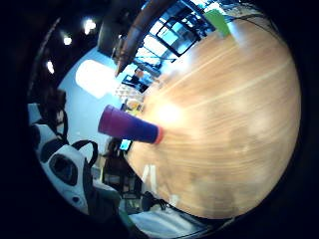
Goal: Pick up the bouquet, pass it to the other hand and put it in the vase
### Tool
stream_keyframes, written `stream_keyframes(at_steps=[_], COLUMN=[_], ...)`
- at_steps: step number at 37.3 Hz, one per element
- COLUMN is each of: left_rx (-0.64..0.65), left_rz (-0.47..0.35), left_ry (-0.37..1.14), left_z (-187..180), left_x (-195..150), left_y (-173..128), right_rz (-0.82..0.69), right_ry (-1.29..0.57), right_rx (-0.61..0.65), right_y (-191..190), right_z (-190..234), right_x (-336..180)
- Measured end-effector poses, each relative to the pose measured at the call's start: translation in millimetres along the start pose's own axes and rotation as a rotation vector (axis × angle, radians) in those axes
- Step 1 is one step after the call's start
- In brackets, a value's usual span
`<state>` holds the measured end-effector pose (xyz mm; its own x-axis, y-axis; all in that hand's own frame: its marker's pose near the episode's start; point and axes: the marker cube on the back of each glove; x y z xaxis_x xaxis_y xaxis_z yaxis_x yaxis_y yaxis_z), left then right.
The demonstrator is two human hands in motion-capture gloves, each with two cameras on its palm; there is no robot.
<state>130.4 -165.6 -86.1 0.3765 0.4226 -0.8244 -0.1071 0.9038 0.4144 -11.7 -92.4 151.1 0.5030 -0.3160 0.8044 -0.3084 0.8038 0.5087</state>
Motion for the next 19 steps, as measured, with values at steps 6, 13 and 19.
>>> stream_keyframes(at_steps=[6,13,19], left_rx=[0.085,0.289,0.341], left_rz=[-0.168,-0.11,-0.062], left_ry=[0.0,-0.204,-0.275], left_z=[7,-6,-16], left_x=[11,3,11], left_y=[10,14,19], right_rz=[0.032,0.025,0.008], right_ry=[-0.049,-0.098,-0.083], right_rx=[-0.028,-0.056,-0.16], right_y=[20,30,38], right_z=[24,40,51], right_x=[-1,-2,-4])
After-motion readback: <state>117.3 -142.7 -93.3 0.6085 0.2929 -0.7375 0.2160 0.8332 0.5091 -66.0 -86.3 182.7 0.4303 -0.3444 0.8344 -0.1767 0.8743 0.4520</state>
